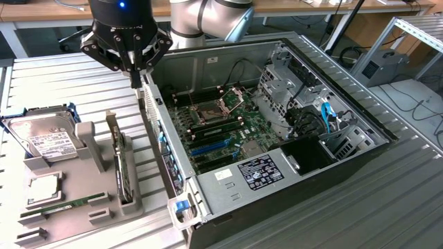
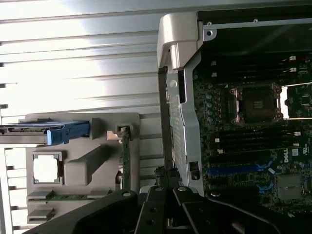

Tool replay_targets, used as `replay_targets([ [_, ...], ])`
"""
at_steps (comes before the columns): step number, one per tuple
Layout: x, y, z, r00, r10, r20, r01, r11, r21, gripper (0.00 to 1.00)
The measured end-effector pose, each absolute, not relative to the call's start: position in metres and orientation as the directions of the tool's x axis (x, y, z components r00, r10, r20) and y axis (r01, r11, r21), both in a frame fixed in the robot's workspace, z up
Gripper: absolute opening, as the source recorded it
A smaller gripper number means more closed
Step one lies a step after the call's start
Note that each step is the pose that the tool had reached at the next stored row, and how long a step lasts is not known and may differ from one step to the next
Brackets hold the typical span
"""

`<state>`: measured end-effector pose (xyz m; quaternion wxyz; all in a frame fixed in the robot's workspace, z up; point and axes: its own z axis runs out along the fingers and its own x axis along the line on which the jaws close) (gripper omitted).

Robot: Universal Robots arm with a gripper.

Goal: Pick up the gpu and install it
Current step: 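Reach for the gpu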

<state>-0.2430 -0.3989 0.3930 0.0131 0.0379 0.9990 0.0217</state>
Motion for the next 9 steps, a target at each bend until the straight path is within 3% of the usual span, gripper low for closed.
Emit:
replay_targets([
  [9,-0.2497,-0.3989,0.3930,-0.997,0.076,-0.024,0.075,0.996,0.044,0.11],
])
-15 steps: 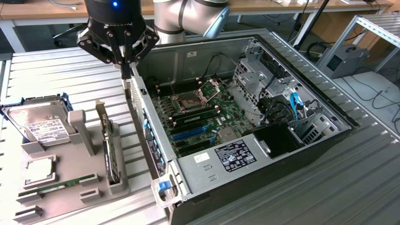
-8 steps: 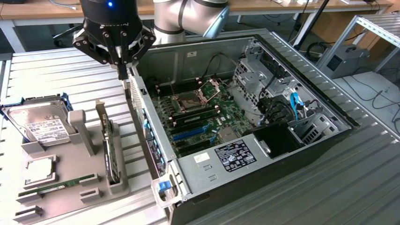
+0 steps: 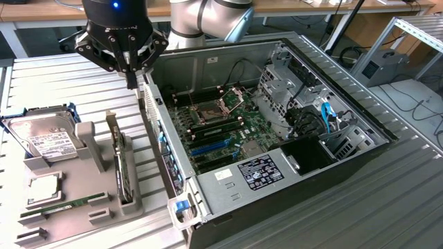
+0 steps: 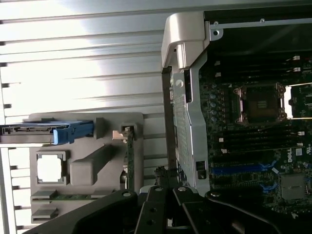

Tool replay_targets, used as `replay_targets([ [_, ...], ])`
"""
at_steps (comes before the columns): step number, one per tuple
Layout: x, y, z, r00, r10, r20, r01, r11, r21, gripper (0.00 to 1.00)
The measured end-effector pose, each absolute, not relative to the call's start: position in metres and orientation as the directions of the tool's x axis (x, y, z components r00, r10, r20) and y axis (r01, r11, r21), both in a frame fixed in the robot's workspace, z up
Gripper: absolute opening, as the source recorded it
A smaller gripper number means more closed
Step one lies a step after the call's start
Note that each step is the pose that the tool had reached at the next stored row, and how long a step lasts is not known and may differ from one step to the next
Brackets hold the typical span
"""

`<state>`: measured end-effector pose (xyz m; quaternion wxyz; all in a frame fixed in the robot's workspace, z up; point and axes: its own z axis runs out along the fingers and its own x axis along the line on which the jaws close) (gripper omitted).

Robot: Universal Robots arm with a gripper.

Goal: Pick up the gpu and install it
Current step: 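Reach for the gpu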

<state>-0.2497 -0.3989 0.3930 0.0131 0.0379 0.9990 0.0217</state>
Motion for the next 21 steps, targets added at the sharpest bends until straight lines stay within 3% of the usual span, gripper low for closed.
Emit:
replay_targets([
  [21,-0.262,-0.399,0.393,-0.997,0.076,-0.024,0.075,0.996,0.044,0.11],
])
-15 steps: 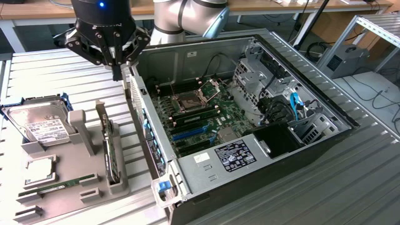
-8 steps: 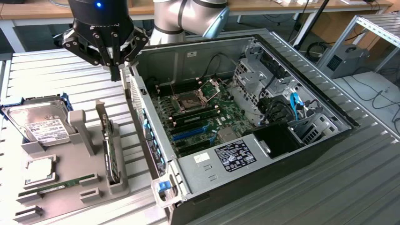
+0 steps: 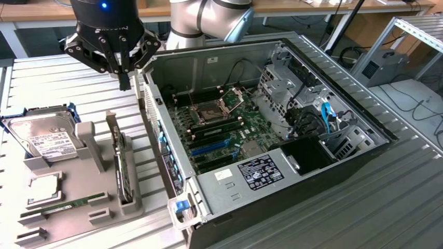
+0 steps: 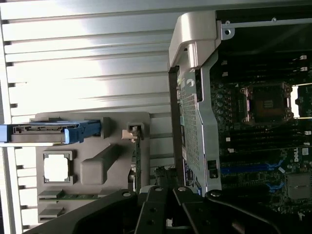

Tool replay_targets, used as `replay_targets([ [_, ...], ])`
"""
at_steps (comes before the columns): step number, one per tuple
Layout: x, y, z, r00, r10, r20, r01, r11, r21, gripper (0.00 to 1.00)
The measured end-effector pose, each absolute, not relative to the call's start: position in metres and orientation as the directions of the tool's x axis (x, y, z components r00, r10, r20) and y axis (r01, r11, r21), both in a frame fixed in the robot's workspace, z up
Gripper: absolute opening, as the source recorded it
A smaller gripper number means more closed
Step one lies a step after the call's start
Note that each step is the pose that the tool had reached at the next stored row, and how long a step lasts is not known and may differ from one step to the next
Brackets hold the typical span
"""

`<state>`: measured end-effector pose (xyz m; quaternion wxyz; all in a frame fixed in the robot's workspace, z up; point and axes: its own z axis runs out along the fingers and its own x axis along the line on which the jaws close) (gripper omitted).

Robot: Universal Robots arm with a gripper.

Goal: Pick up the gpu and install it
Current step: 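Reach for the gpu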

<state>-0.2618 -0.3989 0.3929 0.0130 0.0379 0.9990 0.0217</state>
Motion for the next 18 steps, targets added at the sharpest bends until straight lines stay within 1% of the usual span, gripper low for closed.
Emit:
replay_targets([
  [18,-0.273,-0.399,0.393,-0.997,0.076,-0.024,0.075,0.996,0.044,0.11],
])
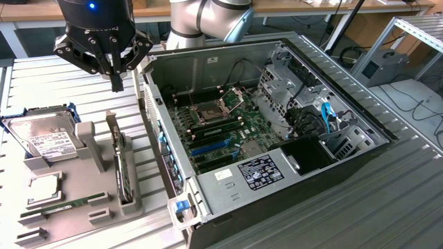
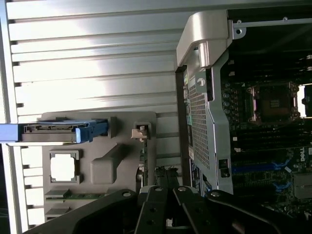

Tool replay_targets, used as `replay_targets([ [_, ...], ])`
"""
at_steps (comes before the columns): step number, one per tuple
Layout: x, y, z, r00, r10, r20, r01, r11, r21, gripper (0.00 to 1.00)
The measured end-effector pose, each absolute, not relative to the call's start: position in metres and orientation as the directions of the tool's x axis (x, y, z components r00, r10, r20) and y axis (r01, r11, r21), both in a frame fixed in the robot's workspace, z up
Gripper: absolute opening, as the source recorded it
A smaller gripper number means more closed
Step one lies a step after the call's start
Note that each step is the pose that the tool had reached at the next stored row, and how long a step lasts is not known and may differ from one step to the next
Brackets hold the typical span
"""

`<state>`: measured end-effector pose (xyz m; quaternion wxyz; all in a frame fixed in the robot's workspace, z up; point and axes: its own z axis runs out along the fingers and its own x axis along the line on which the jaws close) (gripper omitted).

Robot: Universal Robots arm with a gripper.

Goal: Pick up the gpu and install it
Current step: 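Reach for the gpu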

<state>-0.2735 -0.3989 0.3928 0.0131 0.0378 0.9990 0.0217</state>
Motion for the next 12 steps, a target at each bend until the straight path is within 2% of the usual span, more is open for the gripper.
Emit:
replay_targets([
  [12,-0.2736,-0.4030,0.3927,-0.997,0.076,-0.025,0.075,0.996,0.043,0.11],
])
